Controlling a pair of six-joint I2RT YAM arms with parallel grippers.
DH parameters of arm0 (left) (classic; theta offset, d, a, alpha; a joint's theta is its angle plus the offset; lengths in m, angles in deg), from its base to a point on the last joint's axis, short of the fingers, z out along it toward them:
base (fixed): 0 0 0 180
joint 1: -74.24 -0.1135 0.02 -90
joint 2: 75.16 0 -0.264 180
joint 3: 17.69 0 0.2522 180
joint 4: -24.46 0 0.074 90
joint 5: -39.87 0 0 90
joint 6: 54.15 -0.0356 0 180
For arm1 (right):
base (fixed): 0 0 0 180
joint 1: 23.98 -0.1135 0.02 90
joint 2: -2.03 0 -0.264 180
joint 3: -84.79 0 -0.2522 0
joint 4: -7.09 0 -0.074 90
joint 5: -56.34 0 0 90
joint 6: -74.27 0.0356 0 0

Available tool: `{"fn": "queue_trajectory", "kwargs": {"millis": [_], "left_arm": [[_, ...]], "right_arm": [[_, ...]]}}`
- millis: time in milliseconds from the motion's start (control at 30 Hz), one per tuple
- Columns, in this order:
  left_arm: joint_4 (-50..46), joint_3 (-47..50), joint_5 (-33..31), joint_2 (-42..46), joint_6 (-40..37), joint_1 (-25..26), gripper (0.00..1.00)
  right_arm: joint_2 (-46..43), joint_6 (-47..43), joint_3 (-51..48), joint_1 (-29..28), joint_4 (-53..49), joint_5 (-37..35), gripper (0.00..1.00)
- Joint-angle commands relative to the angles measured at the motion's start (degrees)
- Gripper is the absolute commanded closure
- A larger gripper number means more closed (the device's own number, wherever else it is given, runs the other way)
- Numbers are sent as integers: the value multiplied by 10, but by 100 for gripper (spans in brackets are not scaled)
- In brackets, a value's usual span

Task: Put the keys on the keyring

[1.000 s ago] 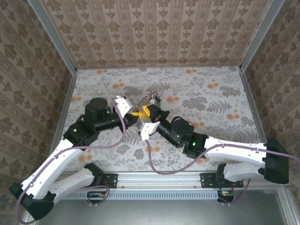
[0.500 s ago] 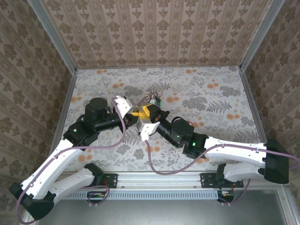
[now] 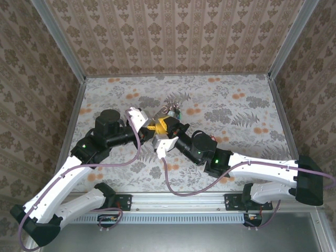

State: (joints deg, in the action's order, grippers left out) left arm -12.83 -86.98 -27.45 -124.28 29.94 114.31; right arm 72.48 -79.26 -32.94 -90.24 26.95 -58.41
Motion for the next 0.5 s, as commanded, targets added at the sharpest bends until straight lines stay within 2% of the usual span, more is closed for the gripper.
{"fn": "queue_trajectory", "kwargs": {"millis": [0,100,467], "left_arm": [[10,10,40,12,5,6,100],[9,13,43,18,6,3,100],[13,14,63,22,13,4,100]], "right_arm": [[-10,7,24,4,33,3,68],[-30,36,23,10,-9,24,67],[-14,41,26,17,-22,37,64]]}}
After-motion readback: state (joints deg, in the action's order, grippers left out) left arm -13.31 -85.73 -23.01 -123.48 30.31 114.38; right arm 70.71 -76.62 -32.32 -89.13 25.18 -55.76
